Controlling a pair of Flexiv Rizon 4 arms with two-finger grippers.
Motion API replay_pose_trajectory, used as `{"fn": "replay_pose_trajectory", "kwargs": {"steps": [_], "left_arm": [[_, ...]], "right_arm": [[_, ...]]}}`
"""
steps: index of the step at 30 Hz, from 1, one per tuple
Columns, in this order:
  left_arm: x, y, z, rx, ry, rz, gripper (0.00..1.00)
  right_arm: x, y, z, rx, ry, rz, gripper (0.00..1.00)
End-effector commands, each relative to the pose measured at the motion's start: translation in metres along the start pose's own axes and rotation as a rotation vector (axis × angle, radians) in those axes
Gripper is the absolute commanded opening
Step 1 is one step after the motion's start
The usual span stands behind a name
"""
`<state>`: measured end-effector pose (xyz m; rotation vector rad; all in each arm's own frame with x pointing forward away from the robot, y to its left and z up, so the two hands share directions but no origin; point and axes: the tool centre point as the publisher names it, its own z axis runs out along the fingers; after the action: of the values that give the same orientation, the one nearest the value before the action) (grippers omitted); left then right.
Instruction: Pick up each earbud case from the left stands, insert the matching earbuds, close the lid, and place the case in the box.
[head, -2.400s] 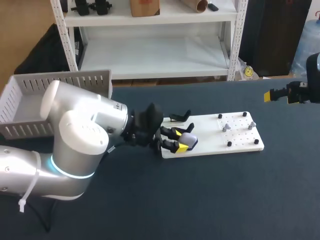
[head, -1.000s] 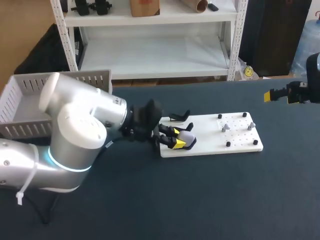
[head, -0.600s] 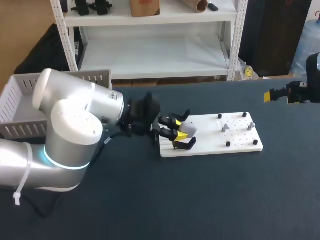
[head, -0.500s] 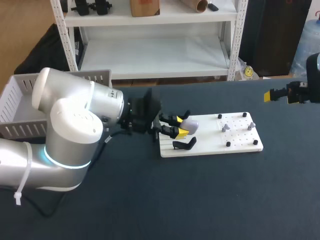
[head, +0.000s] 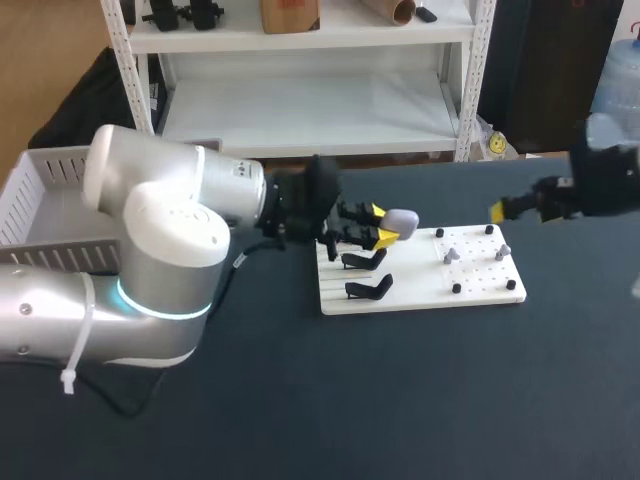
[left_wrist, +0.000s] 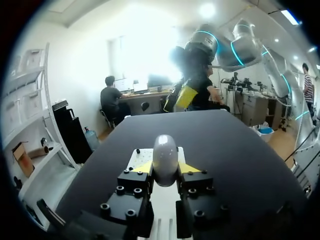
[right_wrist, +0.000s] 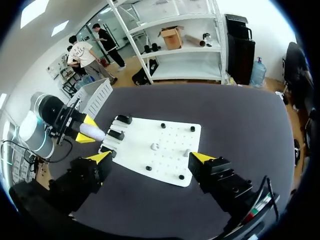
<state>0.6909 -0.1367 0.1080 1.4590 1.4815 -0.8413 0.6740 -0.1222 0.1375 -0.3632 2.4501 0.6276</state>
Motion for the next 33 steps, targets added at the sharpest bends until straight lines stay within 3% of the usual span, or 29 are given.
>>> {"fn": "replay_pose_trajectory", "kwargs": {"steps": [1,14,33], "left_arm": [[-0.009,0.01,0.012,-0.003,0.008,0.006,0.0],[-0.016,0.011,0.022,0.028,0.011,0.029,0.0],[-0.017,-0.008,0.027,0.074,-0.007,0.052,0.0]], "right_arm": [[0.006,0.027,0.01,0.08,0.012,0.002,1.0],[0.012,0.054,0.03,0.029,0.058,-0.028,1.0],[0.004,0.056,0.033,0.052,0.067,-0.034,1.0]]}}
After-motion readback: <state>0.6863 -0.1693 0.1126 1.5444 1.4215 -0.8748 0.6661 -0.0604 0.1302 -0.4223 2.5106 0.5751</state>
